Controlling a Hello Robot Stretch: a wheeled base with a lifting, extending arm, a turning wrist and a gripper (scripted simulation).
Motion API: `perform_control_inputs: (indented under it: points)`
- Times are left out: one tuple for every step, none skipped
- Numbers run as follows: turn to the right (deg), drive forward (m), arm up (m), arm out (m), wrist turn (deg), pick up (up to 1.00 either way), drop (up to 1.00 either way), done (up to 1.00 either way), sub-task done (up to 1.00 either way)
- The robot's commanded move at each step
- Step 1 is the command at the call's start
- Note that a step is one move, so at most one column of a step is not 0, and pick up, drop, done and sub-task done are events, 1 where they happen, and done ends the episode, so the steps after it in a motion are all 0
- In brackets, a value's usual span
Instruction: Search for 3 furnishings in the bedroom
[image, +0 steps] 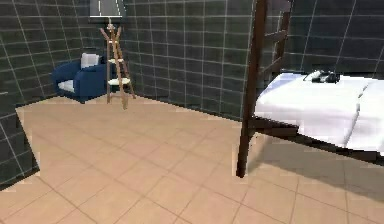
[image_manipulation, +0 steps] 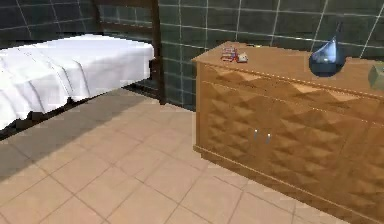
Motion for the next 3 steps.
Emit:
perform_control_inputs:
  points:
    - [0.0, 0.95, 0.00, 0.00, 0.0, 0.00, 0.00, 0.00, 0.00]
    - [45.0, 0.00, 0.00, 0.00, 0.0, 0.00, 0.00, 0.00, 0.00]
    - [27.0, 0.00, 0.00, 0.00, 0.0, 0.00, 0.00, 0.00, 0.00]
